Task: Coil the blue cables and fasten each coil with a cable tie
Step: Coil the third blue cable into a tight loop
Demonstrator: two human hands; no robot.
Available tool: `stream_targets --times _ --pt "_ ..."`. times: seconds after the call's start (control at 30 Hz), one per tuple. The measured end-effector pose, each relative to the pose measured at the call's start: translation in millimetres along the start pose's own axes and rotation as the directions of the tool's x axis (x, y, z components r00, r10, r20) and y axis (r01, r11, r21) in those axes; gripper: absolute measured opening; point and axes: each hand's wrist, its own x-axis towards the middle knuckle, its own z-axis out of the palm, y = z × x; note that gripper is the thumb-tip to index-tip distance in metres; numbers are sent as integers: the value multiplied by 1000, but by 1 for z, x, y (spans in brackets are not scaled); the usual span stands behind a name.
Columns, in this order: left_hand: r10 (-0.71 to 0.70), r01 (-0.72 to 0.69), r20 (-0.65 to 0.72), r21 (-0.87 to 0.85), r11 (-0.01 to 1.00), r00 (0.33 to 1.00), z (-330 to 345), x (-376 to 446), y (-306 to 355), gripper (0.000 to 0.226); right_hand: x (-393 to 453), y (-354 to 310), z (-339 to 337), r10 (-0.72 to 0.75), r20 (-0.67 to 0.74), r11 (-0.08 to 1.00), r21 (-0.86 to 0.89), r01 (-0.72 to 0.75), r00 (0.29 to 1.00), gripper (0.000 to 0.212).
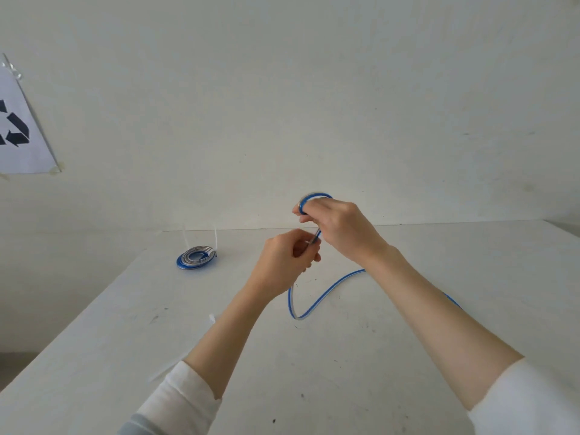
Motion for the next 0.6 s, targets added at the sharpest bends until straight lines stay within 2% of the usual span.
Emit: stream_targets --times 0.07,0.13,0.2,0.27,0.33,0.43,0.53,0.6 --pt "-36 32 43 84 996 998 -3 -5 -11 6 -6 11 -1 -41 55 981 -185 51 998 24" --pt "-41 28 42 275 961 998 -7 -5 -22 11 -14 18 -1 -85 103 947 -302 113 991 15" --pt "-8 -2 19 489 872 1000 -12 -1 -28 18 -23 22 2 -144 142 894 -405 190 979 9" --pt "88 -69 3 651 756 996 -15 5 -27 20 -33 24 7 -152 166 847 -487 215 974 13" --pt "158 -101 -3 759 643 987 -17 10 -22 20 -41 24 12 -114 171 820 -540 190 979 14" --pt "152 -88 9 849 521 988 -16 19 -8 27 -47 22 19 -35 172 777 -614 135 984 20" --pt "210 -94 34 955 281 977 -11 20 10 30 -47 19 20 35 136 709 -702 72 990 21" --pt "294 -118 47 966 230 955 -11 22 18 33 -45 16 16 83 121 687 -726 31 989 23"
